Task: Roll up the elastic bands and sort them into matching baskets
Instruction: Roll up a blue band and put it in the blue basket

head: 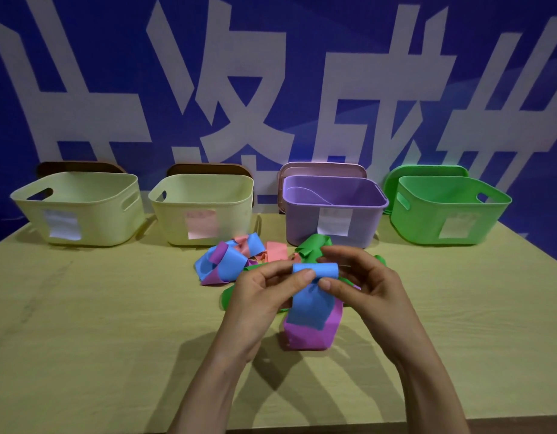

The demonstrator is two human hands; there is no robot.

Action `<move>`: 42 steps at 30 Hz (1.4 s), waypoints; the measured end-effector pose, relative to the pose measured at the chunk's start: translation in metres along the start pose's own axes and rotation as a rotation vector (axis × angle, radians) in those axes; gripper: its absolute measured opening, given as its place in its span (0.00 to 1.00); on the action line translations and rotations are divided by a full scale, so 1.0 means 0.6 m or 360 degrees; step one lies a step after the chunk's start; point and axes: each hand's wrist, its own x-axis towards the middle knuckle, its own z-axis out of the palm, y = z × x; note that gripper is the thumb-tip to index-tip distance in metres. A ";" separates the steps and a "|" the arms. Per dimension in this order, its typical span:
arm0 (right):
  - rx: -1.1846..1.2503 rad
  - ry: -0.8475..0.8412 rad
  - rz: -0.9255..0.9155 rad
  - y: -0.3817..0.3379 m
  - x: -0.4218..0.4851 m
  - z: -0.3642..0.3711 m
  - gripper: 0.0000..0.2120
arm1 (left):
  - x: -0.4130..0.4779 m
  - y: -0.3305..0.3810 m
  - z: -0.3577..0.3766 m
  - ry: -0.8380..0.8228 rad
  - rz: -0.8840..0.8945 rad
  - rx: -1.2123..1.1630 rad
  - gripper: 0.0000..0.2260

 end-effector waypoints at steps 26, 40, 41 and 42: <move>-0.0068 -0.0020 0.0000 -0.007 -0.003 0.000 0.15 | 0.000 -0.006 0.000 -0.0016 -0.0086 -0.0078 0.18; -0.0118 0.0011 0.0120 -0.008 0.001 0.009 0.08 | -0.002 -0.004 -0.004 -0.0015 0.0115 0.0017 0.17; -0.0062 0.0034 0.0127 -0.008 0.002 0.010 0.08 | -0.002 -0.003 -0.004 -0.0036 0.0106 -0.0004 0.17; -0.0005 0.0064 0.0131 -0.009 0.002 0.011 0.08 | -0.003 -0.002 -0.004 -0.0061 0.0083 -0.0030 0.18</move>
